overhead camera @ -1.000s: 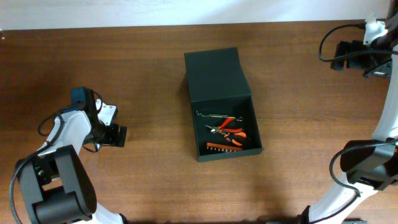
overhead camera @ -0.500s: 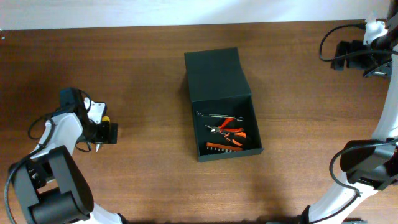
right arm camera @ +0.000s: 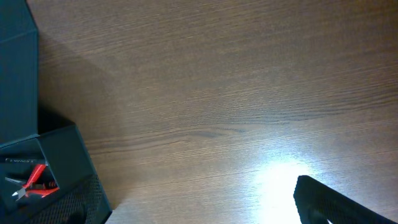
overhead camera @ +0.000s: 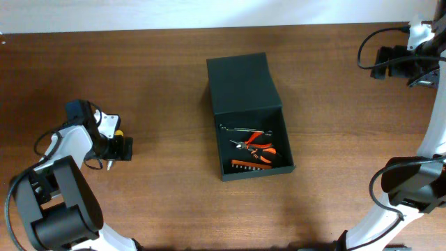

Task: Pack container
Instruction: 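Move the left gripper to the yellow-black screwdriver and grasp its handle, then carry the screwdriver with the left gripper into the box and release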

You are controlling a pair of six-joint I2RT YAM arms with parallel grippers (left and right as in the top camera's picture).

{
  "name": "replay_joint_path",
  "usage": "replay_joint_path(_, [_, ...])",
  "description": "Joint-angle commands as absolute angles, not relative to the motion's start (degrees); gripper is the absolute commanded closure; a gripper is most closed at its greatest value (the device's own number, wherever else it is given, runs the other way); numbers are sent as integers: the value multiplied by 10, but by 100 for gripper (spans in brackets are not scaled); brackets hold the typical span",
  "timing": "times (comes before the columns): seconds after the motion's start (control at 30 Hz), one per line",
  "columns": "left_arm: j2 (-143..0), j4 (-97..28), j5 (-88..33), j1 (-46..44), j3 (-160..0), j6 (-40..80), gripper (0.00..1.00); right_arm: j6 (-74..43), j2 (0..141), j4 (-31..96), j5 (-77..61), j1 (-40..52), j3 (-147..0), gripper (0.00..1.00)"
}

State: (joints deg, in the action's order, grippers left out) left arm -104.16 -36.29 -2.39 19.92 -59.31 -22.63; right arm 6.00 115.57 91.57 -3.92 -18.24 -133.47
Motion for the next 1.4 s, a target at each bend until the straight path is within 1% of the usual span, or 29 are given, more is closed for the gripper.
replay_joint_path(0.0, [-1063, -361, -48, 200, -589, -241, 8, 57, 1157, 917, -38, -184, -1333, 1])
replay_joint_path(0.07, [-1063, -362, -48, 200, -589, -241, 16, 57, 1157, 917, -38, -184, -1333, 1])
replay_joint_path(0.13, [-1063, -362, -48, 200, -589, -241, 18, 57, 1157, 917, -38, -184, -1333, 1])
replay_joint_path(0.3, [-1063, -362, -48, 200, -589, -239, 32, 57, 1157, 919, -38, -184, -1333, 1])
replay_joint_path(0.37, [-1063, -362, -48, 200, -589, -237, 41, 57, 1157, 919, -38, -184, -1333, 1])
replay_joint_path(0.47, [-1063, -362, -48, 200, -589, -237, 45, 57, 1157, 921, -38, -184, -1333, 1])
replay_joint_path(0.6, [-1063, -360, -48, 200, -589, -237, 62, 57, 1157, 922, -38, -184, -1333, 1])
replay_joint_path(0.77, [-1063, -359, -48, 200, -589, -237, 70, 57, 1157, 923, -38, -184, -1333, 1])
replay_joint_path(0.9, [-1063, -359, -48, 200, -589, -237, 80, 57, 1157, 924, -38, -184, -1333, 1])
replay_joint_path(0.97, [-1063, -359, -49, 200, -589, -237, 88, 57, 1157, 924, -38, -184, -1333, 1])
replay_joint_path(1.03, [-1063, -359, -52, 200, -589, -234, 98, 57, 1157, 924, -38, -184, -1333, 1])
replay_joint_path(1.2, [-1061, -368, -60, 200, -604, -200, 98, 57, 1157, 926, -38, -184, -1333, 1])
replay_joint_path(1.27, [-1054, -405, -114, 193, -643, -200, 98, 57, 1157, 926, -38, -184, -1333, 1])
replay_joint_path(1.37, [-1039, -467, -149, 170, -712, -200, 98, 57, 1157, 926, -38, -184, -1333, 1])
